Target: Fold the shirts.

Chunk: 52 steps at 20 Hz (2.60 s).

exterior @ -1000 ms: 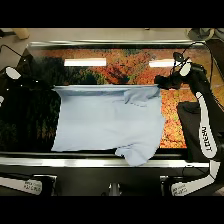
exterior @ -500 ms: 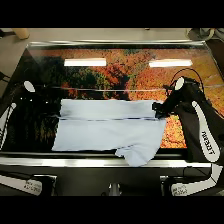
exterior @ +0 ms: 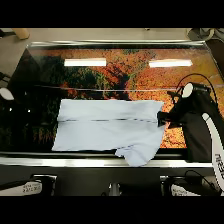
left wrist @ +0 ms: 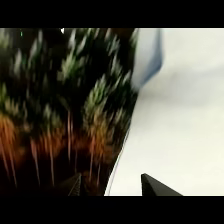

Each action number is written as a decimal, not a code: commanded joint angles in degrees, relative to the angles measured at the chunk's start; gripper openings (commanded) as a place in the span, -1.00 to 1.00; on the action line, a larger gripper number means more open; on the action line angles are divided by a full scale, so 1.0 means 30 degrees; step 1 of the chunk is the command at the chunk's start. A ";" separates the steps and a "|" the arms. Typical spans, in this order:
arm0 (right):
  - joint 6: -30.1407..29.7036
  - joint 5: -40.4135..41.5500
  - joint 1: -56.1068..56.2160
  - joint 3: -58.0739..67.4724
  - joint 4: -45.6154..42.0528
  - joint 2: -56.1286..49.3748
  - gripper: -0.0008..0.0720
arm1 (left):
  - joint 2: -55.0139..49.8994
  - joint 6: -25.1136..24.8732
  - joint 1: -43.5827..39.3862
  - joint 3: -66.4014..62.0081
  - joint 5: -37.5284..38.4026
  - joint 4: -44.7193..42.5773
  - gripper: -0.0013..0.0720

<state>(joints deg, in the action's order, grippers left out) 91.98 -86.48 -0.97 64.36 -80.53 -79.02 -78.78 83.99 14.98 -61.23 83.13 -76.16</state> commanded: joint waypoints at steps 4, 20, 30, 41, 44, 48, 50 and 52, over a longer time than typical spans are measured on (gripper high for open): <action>-0.0248 0.1071 0.0022 -0.5005 0.0291 0.3293 0.35 | 0.5974 -0.1727 0.1049 1.0593 -0.3235 0.0984 0.32; -0.0503 0.1639 0.0022 -0.7096 0.1537 0.4889 0.35 | 0.5588 -0.1515 0.0991 1.1402 -0.6149 0.3475 -0.89; -0.1384 0.7337 0.0022 -1.3340 0.4852 0.6739 -0.26 | 0.5603 -0.1887 0.0991 1.1395 -0.6011 0.3475 -0.89; -0.0809 0.8262 0.0022 -0.2798 0.2186 0.7424 -0.93 | 0.7934 -0.1275 0.0707 0.3351 -0.5865 0.3577 -0.90; -0.0612 1.0550 0.0022 -0.0772 0.2929 0.2973 -0.93 | 0.3752 -0.1297 -0.0423 0.0918 -0.7344 0.4772 -0.90; 0.0219 1.2655 0.0022 0.1115 0.3235 -0.1829 -0.93 | -0.3475 -0.0801 -0.1676 -0.3861 -0.6732 0.4787 -0.89; 0.0845 1.2458 0.0022 0.1180 0.3912 -0.3155 -0.92 | -0.6193 -0.0780 -0.2200 -0.5952 -0.5894 0.4860 -0.87; 0.0823 1.2101 0.0022 0.1180 0.4495 -0.3781 -0.35 | -0.7788 -0.0197 -0.2572 -0.7490 -0.5224 0.4925 0.34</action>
<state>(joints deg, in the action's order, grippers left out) 93.03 -50.92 -0.95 66.59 -69.71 -85.43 -92.88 81.47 9.21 -75.99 64.36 -62.08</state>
